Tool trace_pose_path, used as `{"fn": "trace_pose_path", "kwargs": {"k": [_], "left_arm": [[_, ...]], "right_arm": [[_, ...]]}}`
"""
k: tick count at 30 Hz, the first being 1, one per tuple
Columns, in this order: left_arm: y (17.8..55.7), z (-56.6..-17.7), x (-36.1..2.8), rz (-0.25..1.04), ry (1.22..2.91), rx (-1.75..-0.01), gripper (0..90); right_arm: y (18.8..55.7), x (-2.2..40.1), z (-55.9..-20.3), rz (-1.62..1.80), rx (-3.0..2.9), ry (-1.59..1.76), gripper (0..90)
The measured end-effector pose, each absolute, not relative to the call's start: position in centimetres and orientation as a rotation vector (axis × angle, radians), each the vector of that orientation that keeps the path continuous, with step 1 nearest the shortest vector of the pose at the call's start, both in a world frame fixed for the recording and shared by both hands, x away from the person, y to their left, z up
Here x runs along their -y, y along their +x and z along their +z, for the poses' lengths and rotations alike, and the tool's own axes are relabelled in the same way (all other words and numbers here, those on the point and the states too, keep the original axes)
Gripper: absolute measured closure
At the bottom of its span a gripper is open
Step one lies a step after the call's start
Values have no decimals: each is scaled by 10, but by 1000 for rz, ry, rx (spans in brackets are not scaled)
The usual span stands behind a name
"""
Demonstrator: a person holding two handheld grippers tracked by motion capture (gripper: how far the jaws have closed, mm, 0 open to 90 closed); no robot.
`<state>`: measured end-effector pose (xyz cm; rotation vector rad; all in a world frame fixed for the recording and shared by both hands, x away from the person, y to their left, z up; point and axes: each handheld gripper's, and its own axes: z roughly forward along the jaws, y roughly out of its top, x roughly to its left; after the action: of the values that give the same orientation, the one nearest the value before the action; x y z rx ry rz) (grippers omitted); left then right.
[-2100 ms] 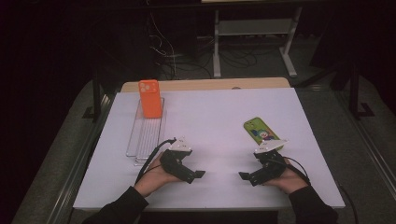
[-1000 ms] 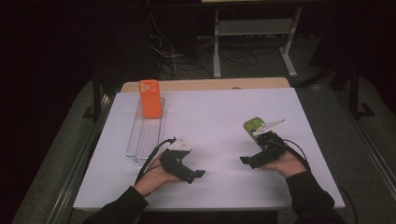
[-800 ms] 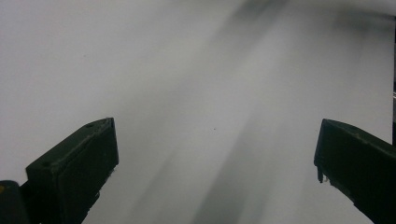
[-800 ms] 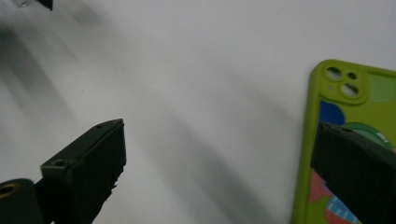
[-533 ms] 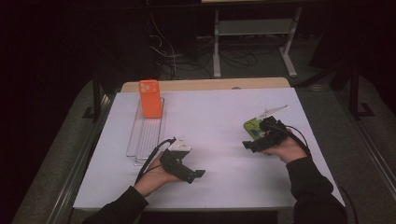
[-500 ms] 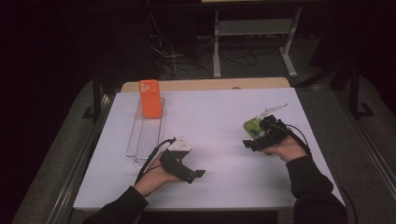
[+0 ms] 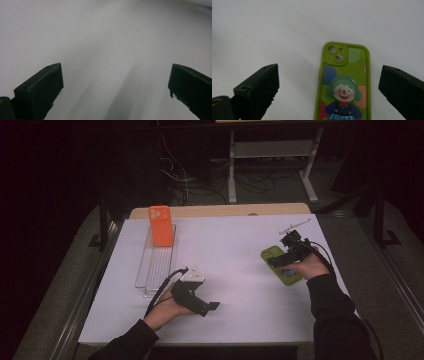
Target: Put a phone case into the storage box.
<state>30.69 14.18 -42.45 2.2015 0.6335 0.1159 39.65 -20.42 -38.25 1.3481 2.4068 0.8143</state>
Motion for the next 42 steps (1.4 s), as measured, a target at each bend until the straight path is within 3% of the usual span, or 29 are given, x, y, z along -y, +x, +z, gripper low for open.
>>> {"fn": "trace_pose_path", "kwargs": {"k": [21, 27, 42], "left_arm": [[307, -426, -141, 113, 2202, -638, 0], [307, -427, -141, 113, 2202, -637, 0], [310, -420, -136, 98, 2198, -619, 0]], "right_arm": [[399, 220, -430, 645, -2444, 1525, 66], [397, 220, -434, 579, -2470, 1523, 128], [397, 218, -435, 547, -2485, 1506, 152]]}}
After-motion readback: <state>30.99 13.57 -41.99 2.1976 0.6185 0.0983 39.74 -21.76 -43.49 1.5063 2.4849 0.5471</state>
